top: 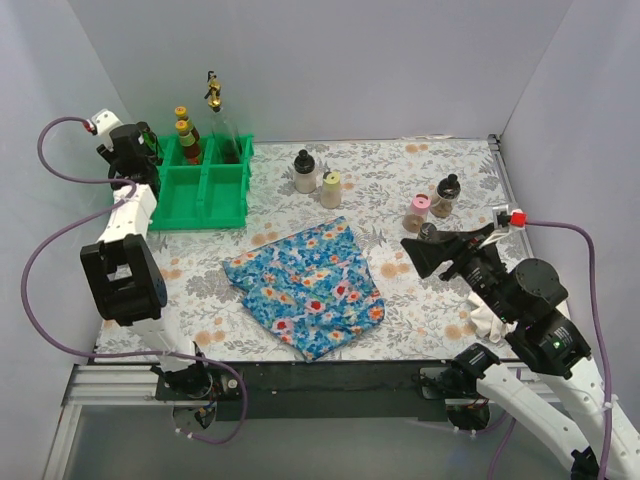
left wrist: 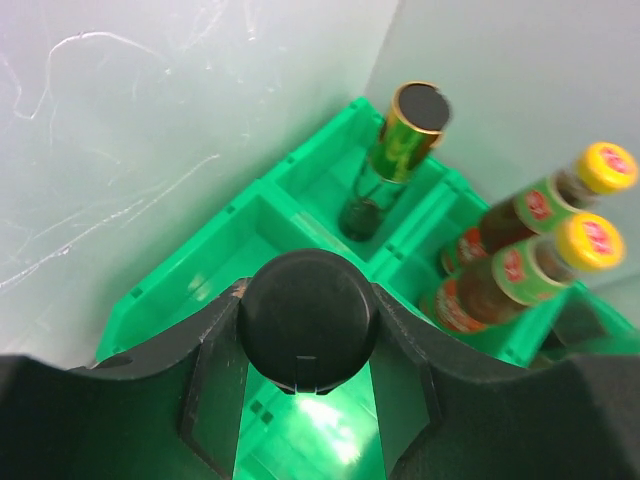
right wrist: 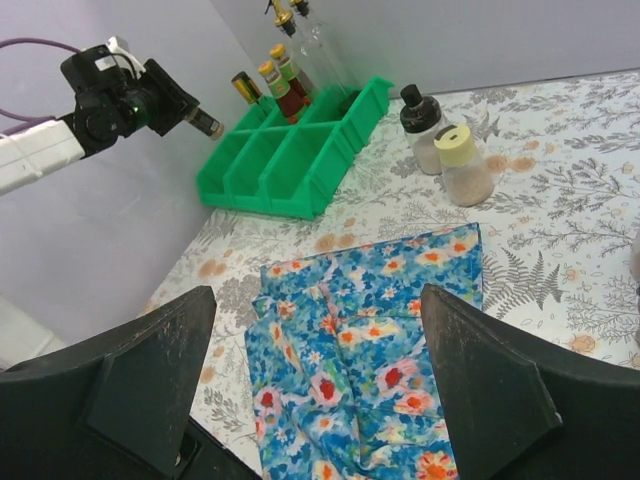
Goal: Organize the condiment bottles
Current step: Place the bottle in the storage box.
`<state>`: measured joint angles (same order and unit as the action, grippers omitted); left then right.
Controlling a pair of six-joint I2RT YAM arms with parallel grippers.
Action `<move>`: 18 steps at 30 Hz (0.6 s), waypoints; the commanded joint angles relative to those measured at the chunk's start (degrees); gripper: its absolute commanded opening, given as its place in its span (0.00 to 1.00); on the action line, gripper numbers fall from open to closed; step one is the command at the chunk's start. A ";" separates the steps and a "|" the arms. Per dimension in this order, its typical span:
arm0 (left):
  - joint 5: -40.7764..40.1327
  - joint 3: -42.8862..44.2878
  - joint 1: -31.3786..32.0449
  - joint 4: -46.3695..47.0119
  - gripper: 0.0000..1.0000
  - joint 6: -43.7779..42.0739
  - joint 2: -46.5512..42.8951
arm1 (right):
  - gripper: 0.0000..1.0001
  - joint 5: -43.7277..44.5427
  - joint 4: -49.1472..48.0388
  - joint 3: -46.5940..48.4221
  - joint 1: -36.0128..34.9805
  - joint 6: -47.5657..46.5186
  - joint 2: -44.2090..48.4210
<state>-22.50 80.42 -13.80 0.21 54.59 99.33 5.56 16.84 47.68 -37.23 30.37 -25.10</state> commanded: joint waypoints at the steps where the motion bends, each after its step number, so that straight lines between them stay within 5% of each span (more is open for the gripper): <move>1: -6.41 0.53 -0.70 8.57 0.00 -2.55 2.96 | 0.93 -2.57 -4.18 -0.57 0.06 -1.72 -2.40; 18: -5.80 -1.84 -2.02 14.28 0.00 -1.77 13.61 | 0.93 -0.29 -6.73 -2.59 0.06 -2.25 -3.55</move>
<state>-27.00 79.46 -15.29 11.18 52.73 112.42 4.38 14.52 45.91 -37.23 29.28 -28.32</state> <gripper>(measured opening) 0.437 0.929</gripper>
